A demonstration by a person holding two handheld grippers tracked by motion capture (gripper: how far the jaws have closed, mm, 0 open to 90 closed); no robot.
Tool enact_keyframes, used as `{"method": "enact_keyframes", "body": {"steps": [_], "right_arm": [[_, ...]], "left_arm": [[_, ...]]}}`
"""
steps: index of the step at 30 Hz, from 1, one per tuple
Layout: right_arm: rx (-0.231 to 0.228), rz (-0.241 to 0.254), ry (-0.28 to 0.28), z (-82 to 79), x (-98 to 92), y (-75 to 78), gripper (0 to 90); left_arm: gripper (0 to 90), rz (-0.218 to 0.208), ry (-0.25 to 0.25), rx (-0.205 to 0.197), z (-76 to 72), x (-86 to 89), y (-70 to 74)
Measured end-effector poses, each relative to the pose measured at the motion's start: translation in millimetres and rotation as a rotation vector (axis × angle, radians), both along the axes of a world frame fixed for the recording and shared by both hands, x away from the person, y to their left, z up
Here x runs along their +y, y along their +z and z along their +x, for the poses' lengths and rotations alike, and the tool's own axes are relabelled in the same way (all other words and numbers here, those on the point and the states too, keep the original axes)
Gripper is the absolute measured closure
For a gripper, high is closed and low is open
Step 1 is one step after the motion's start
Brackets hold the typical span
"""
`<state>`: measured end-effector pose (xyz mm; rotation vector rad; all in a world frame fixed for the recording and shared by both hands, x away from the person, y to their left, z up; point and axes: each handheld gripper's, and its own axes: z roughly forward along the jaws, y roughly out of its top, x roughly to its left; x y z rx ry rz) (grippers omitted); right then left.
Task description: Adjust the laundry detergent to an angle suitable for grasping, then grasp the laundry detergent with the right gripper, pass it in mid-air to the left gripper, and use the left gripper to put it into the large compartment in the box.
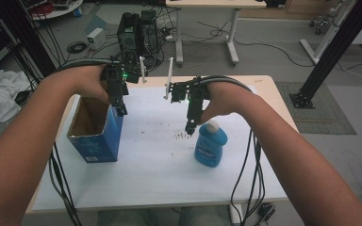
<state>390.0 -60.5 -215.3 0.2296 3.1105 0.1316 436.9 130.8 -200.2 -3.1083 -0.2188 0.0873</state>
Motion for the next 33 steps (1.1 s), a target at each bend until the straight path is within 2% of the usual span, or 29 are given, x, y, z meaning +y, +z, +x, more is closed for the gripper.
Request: {"method": "enact_keyframes", "body": {"steps": [2, 3, 5, 13, 14, 15, 17, 20, 27, 28, 29, 30, 33], "right_arm": [[0.001, 0.001, -0.001, -1.0, -0.9, 0.9, 12.0], [0.007, 0.004, -0.008, -1.3, -1.0, 1.3, 12.0], [0.006, 0.003, -0.011, -1.8, -1.6, 1.7, 12.0], [0.006, -0.002, -0.005, -2.0, -1.0, 3.2, 12.0], [-0.007, -0.015, 0.035, 0.7, -1.7, 3.8, 12.0], [-0.009, -0.016, 0.045, 1.0, -1.6, 4.2, 12.0], [-0.011, -0.013, 0.037, -0.4, -0.8, 4.0, 12.0], [-0.008, -0.015, 0.040, 0.3, -1.0, 3.1, 12.0], [-0.011, -0.008, 0.028, 1.1, -3.1, 4.8, 12.0], [-0.008, -0.005, 0.030, 1.5, -3.9, 4.7, 12.0], [-0.012, -0.004, 0.022, 1.7, -4.6, 4.9, 12.0], [-0.004, 0.008, -0.010, 0.1, -4.5, 4.8, 12.0], [-0.014, 0.018, -0.014, -1.0, -7.3, 4.9, 12.0]], "left_arm": [[15.4, 0.003, -0.008, -0.001, -0.5, -0.9, 1.2], [15.3, -0.010, -0.006, -0.011, -1.5, -0.9, 1.3], [15.3, -0.001, -0.003, 0.000, -1.6, -1.2, 0.9], [15.4, -0.004, -0.001, -0.011, -0.2, -0.7, -0.5], [15.4, -0.005, 0.000, -0.008, -0.1, -0.4, -0.2], [15.3, -0.007, 0.001, -0.009, -0.6, -0.2, -0.1], [15.3, -0.014, 0.006, -0.008, -1.1, 0.1, -0.2], [15.4, 0.000, -0.004, -0.004, -1.3, 0.3, -0.4], [15.4, -0.013, -0.004, 0.003, -1.5, 3.4, -0.2], [15.4, -0.015, -0.006, -0.009, -1.1, 3.7, -0.2], [15.4, -0.012, 0.002, 0.002, -0.9, 4.0, -1.0], [15.4, -0.002, -0.006, 0.000, -0.5, 4.1, -1.2], [15.4, -0.009, 0.002, -0.003, -1.7, 3.7, -1.2]]}}
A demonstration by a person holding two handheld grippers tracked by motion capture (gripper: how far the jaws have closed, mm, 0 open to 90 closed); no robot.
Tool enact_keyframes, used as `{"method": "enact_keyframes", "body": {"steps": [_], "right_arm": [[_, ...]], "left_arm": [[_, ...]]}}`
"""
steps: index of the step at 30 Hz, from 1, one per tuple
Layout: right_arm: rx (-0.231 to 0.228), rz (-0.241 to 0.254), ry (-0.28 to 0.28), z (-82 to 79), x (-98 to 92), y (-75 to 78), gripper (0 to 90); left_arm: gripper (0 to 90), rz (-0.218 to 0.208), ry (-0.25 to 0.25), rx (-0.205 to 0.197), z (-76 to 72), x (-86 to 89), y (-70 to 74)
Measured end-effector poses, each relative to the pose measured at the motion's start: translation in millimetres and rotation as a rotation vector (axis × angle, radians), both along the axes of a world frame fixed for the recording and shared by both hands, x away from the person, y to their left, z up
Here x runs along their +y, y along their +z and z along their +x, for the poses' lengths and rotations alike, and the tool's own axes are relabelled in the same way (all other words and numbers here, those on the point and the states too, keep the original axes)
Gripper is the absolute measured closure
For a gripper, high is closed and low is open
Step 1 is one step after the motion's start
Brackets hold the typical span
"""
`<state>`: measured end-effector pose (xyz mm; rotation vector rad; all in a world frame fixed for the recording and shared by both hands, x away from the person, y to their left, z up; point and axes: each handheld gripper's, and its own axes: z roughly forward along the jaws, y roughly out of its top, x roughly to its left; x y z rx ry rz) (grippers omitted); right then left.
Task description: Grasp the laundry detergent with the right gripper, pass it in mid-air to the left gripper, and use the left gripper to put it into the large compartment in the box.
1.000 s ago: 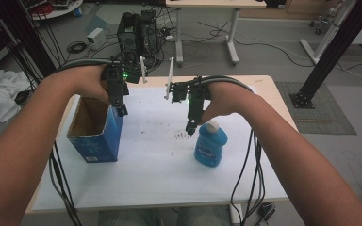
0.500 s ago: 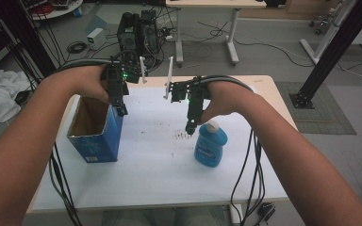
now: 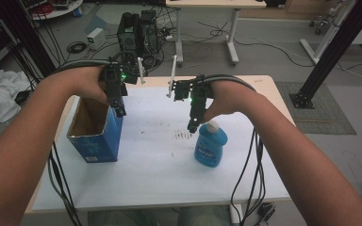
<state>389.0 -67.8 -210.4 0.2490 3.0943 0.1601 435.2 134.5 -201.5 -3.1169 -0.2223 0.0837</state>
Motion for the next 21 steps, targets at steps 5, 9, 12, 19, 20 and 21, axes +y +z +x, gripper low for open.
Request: {"method": "enact_keyframes", "body": {"steps": [5, 9, 12, 19, 20, 21], "right_arm": [[0.000, 0.038, -0.005, -3.4, -6.3, -1.5, 12.0], [-0.013, 0.095, -0.014, -4.8, -12.5, -2.2, 12.0], [-0.002, 0.169, -0.011, -6.2, -16.5, -1.1, 12.0], [0.004, 0.373, -0.072, -10.5, -26.0, 7.6, 12.0], [0.002, 0.405, -0.098, -10.9, -27.9, 9.3, 12.0], [0.000, 0.441, -0.128, -10.7, -29.8, 11.0, 12.0]], "left_arm": [[15.3, -0.006, 0.004, 0.005, 0.6, -1.1, 0.7], [15.3, 0.012, -0.008, 0.006, 0.8, -2.6, -0.2], [15.3, 0.008, 0.001, 0.007, -0.8, -3.5, -0.6], [15.4, 0.006, -0.001, 0.001, -4.7, -4.3, 1.1], [15.4, 0.008, 0.001, -0.003, -5.3, -4.1, 1.3], [15.4, 0.007, 0.005, 0.005, -6.2, -3.5, 1.3]]}}
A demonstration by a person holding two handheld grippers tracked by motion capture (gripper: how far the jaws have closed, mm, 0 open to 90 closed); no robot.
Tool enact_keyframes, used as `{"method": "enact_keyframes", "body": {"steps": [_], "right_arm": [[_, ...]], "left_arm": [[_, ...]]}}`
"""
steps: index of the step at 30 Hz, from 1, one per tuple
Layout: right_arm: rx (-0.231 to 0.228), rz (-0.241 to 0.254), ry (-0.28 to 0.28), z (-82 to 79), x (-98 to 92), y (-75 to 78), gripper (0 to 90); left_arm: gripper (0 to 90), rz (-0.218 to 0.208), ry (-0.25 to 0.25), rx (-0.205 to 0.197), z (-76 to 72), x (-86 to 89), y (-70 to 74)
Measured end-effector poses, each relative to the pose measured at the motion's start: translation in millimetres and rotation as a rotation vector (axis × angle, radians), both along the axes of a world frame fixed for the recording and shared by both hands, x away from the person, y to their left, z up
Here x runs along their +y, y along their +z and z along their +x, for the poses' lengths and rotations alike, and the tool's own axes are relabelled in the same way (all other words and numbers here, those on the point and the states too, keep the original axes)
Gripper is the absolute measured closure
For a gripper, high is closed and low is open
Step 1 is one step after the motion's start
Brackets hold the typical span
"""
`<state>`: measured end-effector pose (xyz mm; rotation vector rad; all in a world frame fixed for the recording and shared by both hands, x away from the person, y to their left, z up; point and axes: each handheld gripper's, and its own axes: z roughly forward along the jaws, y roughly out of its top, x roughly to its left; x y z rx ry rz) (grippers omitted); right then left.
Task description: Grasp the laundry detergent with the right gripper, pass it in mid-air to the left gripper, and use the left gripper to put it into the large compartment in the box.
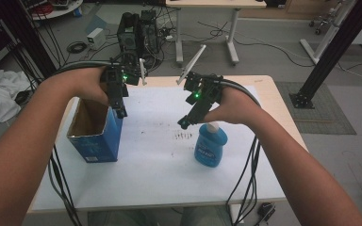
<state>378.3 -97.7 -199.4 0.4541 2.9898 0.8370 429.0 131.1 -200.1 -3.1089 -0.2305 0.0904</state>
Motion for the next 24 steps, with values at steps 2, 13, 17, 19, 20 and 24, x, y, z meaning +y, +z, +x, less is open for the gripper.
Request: {"method": "enact_keyframes", "body": {"steps": [2, 13, 17, 19, 20, 24], "right_arm": [[-0.017, 0.056, -0.062, 0.4, -4.4, 2.8, 12.0], [-0.140, 0.209, -0.317, 13.2, -50.4, 1.9, 12.0], [-0.153, 0.243, -0.363, 10.8, -79.9, -1.0, 12.0], [-0.155, 0.262, -0.379, 6.7, -95.1, -3.8, 12.0], [-0.159, 0.264, -0.391, 4.3, -102.7, -5.8, 12.0], [-0.151, 0.267, -0.427, -8.1, -133.9, -17.2, 12.0]], "left_arm": [[15.4, 0.002, -0.005, -0.004, -1.2, 1.3, 0.4], [15.4, 0.006, -0.052, -0.025, -12.5, -2.6, 3.6], [15.4, 0.000, -0.053, -0.022, -13.4, -3.9, 3.5], [15.4, -0.001, -0.054, -0.025, -14.0, -4.2, 2.4], [15.4, 0.002, -0.053, -0.027, -14.1, -4.5, 2.3], [15.4, 0.004, -0.059, -0.023, -13.3, -4.8, 1.1]]}}
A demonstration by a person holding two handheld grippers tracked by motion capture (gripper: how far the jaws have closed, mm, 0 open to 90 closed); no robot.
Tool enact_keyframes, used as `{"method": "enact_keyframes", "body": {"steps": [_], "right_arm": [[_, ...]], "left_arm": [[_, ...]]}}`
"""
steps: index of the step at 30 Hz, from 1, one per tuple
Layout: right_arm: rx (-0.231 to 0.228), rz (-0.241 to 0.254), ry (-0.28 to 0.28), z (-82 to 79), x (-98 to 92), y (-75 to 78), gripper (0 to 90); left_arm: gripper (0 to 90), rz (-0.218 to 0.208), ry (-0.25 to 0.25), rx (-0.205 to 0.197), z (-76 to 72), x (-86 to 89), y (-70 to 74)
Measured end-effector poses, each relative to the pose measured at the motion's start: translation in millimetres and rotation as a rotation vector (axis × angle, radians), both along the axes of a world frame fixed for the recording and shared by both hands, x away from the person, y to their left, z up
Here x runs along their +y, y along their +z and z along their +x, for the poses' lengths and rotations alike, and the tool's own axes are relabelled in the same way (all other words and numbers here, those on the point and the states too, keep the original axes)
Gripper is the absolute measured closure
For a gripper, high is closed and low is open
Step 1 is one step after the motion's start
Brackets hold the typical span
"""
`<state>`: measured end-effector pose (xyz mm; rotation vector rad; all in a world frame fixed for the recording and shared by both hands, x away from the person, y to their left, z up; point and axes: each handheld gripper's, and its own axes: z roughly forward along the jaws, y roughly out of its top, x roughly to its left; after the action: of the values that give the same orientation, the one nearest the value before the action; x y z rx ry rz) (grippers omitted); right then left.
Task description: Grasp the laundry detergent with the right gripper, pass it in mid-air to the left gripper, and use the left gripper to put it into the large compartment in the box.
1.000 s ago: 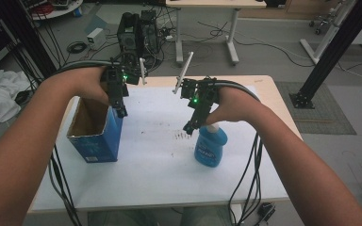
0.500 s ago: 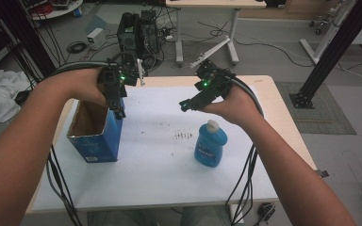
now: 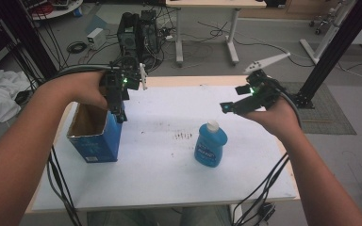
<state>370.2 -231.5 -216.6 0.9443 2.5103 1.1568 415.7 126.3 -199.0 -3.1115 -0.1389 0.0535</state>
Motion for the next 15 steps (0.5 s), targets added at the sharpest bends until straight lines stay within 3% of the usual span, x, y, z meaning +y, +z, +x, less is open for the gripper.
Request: {"method": "enact_keyframes", "body": {"steps": [7, 15], "right_arm": [[-0.004, 0.010, -0.035, -34.2, -44.4, -26.9, 12.0], [0.032, 0.005, -0.030, -64.7, -53.8, -79.6, 12.0]], "left_arm": [[15.3, 0.007, 0.005, 0.015, 0.3, -0.9, -4.9], [15.4, 0.009, -0.005, 0.010, -0.2, -6.1, -5.9]]}}
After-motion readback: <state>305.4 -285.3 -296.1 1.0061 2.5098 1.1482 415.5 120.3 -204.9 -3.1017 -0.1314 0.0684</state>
